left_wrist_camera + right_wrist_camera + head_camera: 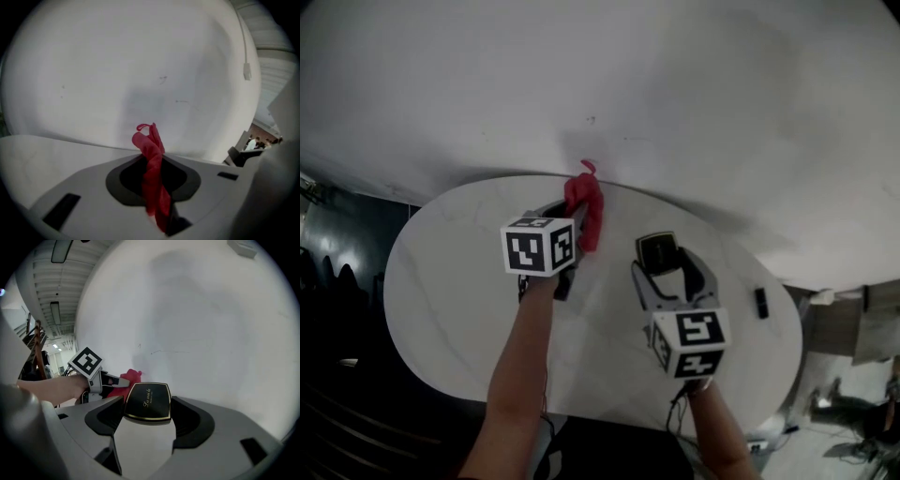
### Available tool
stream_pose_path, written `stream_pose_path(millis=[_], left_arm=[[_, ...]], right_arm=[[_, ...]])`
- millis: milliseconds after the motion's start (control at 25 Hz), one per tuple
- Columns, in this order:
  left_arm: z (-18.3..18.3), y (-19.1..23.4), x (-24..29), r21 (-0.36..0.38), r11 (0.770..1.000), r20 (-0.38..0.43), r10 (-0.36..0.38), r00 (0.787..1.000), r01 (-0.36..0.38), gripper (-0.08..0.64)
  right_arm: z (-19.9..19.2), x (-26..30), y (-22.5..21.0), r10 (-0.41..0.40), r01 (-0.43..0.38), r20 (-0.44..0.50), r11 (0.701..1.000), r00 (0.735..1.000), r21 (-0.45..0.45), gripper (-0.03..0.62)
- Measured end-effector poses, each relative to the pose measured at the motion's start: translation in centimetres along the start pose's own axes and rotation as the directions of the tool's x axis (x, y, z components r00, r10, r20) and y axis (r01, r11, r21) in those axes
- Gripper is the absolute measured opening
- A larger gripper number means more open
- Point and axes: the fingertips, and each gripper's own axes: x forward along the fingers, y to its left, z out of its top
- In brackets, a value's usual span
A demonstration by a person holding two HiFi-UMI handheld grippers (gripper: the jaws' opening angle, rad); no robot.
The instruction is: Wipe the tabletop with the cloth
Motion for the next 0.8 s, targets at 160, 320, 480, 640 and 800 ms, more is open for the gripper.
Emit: stream_pose_path(millis=[160,320,480,640,800], left_arm=[[-2.2,-10.0,2.4,0.026,0.982,-0.061,-0.185,0.981,0.187,0.064],[-5.8,-16.2,4.9,0.099,0.963,-0.168,-0.233,0.958,0.251,0.064],[-8.1,-15.2,6.3,0.212,0.955,-0.245,-0.152,0.958,0.205,0.064],[-8.2,-11.0,5.7,0.245,0.959,-0.256,-0.077,0.964,0.142,0.064],[-7.7,-5.2,3.4,0.203,0.978,-0.225,0.002,0.974,0.045,0.064]], right_arm=[[-0.3,-2.8,-2.0,-0.06,0.06,0.015,0.998,0.998,0.016,0.31],[-0.9,-4.8,-3.8,-0.123,0.122,0.022,0.992,0.992,0.036,0.31],[-1.8,-5.2,-4.7,-0.133,0.132,0.004,0.99,0.991,0.043,0.31],[-1.8,-3.8,-3.5,-0.096,0.096,-0.003,0.994,0.995,0.046,0.31],[-1.0,-1.2,0.2,-0.002,0.002,-0.01,1.0,1.0,0.015,0.31]])
